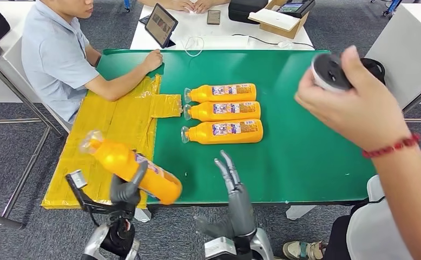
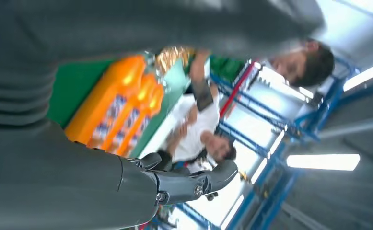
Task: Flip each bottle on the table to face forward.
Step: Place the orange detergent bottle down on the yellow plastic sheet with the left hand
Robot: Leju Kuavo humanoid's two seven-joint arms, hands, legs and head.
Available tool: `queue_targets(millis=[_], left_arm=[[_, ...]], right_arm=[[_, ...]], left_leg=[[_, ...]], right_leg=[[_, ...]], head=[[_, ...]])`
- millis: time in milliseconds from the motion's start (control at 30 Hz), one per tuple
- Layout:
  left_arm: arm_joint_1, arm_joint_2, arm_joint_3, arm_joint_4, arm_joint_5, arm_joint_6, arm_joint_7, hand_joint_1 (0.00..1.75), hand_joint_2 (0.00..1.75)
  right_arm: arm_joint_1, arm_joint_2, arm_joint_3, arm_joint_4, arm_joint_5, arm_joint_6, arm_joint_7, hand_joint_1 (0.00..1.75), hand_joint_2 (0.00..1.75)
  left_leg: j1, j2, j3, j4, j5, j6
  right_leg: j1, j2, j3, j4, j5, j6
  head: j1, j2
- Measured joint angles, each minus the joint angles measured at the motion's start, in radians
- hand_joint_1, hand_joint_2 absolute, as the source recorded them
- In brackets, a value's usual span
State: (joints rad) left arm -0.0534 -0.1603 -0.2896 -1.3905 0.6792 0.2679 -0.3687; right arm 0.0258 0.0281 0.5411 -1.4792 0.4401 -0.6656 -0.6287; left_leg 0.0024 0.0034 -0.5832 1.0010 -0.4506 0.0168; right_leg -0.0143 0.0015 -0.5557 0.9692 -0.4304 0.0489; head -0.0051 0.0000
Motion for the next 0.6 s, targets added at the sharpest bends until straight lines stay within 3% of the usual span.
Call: queue_targets(millis=[167,267,367,500,600], left_arm=[[-0.059,0.004,0.048,0.077,-0.232,0.192,-0.095,1.75,1.75],[-0.126,0.009,0.053,0.179,-0.502,0.363,-0.157,1.75,1.75],[-0.209,0.008,0.094,0.318,-0.811,0.419,-0.159,1.75,1.75],[-0.296,-0.037,0.323,0.430,-1.472,0.429,-0.183,1.75,1.75],[-0.349,-0.064,0.510,0.480,-1.848,0.431,-0.163,1.75,1.75]], right_arm=[[0.030,-0.018,-0.051,-0.053,0.021,-0.010,-0.002,0.00,0.00],[0.037,-0.021,-0.077,-0.062,0.023,0.001,-0.014,0.00,0.00],[0.036,-0.019,-0.092,-0.062,0.021,0.037,-0.029,0.00,0.00],[0.030,-0.014,-0.095,-0.054,0.006,0.086,-0.049,0.00,0.00],[0.024,-0.009,-0.095,-0.044,-0.014,0.112,-0.059,0.00,0.00]], left_leg=[[0.000,-0.001,0.000,0.000,0.000,0.000],[0.000,-0.001,0.000,0.000,0.001,0.001],[0.000,-0.001,0.000,0.000,0.002,0.001],[0.000,-0.001,0.000,0.000,0.002,0.001],[0.000,-0.001,0.000,0.000,0.002,0.001]], right_leg=[[0.000,0.000,0.000,0.000,0.000,0.000],[0.000,-0.001,0.000,0.000,0.000,0.000],[0.000,-0.002,0.001,0.000,0.000,0.000],[0.000,-0.002,0.001,0.001,0.002,-0.002],[0.000,-0.002,0.000,0.001,0.002,-0.002]], head=[[0.000,0.000],[0.000,0.000],[0.000,0.000],[0.000,0.000],[0.000,0.000]])
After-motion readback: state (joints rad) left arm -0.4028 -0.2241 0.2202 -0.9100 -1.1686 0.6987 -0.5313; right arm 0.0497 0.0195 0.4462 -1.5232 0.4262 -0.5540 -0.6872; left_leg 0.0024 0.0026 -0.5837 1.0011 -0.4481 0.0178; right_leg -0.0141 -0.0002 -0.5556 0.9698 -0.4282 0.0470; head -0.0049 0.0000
